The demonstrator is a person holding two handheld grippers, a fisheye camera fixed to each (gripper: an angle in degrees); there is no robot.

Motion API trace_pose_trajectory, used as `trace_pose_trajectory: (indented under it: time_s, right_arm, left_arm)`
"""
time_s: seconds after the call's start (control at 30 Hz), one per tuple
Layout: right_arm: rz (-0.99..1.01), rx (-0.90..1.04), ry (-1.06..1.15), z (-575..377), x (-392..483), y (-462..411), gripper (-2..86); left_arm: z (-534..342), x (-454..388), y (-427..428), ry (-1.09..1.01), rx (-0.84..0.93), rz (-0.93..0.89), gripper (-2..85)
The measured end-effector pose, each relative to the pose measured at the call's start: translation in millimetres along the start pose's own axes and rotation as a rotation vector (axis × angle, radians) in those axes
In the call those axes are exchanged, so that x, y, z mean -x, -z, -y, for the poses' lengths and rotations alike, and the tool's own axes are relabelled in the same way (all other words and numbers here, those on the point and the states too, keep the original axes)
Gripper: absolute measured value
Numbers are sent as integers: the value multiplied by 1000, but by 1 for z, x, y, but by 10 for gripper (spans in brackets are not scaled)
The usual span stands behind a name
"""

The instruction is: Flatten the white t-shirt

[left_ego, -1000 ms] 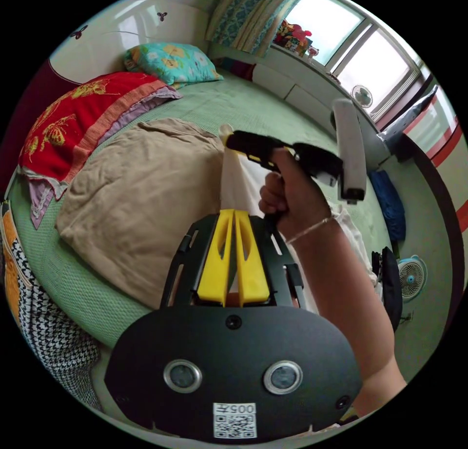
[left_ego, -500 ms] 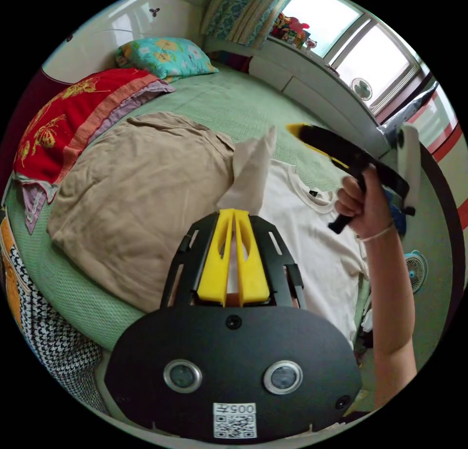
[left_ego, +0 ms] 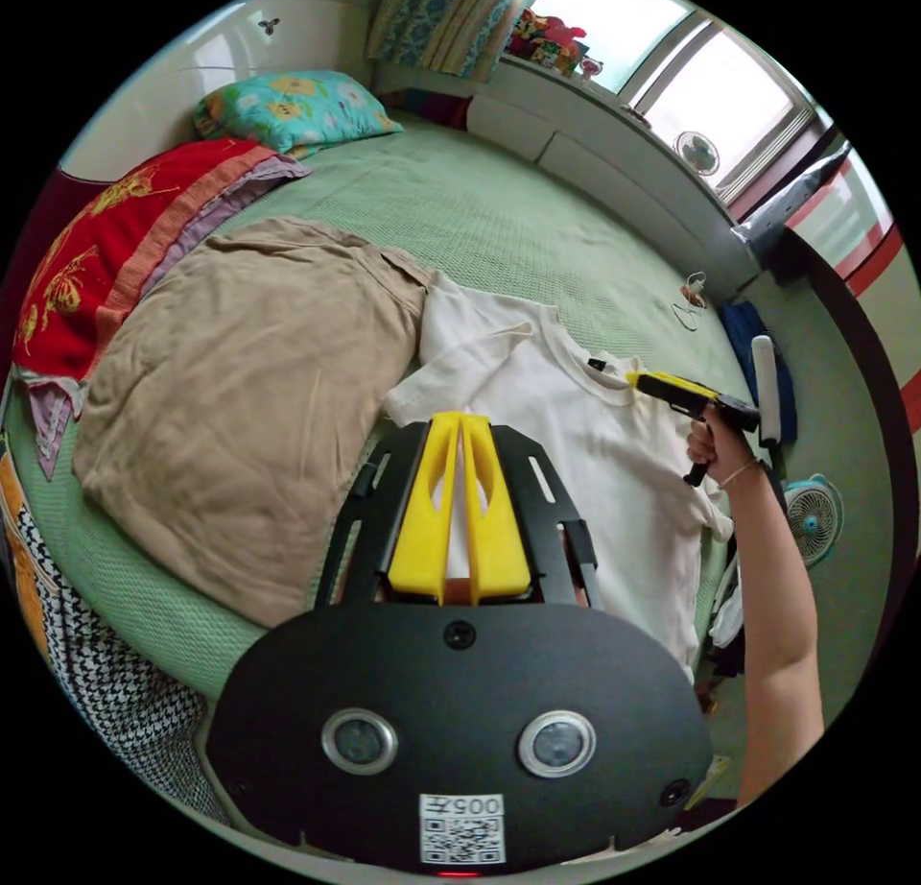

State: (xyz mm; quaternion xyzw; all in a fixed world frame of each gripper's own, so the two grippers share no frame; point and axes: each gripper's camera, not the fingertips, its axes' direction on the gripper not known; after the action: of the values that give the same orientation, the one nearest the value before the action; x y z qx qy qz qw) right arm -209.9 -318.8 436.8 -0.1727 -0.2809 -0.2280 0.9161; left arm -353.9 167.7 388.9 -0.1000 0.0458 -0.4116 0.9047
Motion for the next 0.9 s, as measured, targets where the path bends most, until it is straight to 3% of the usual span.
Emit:
trace_pose_trajectory:
  time_s: [0.2,0.37,0.6,0.77,0.9]
  right_arm:
    - [-116,-34,-19,13,6,12,-3]
    - [-246,-30,-100,35,2,18,-1]
    - [-274,-68,-140,28,18,18,69]
    - [-210,-284,-140,4,46,54,84]
    - [78,-259,-9,-1,88,67,93]
  left_arm:
    - [2,-18,-11,-50,19,23,-6]
    - [5,-21,-17,-54,24,32,-6]
    - [7,-21,-21,-60,31,34,-6]
    - [7,-16,-19,-54,28,32,-6]
    - [6,-8,-15,-36,24,36,-6]
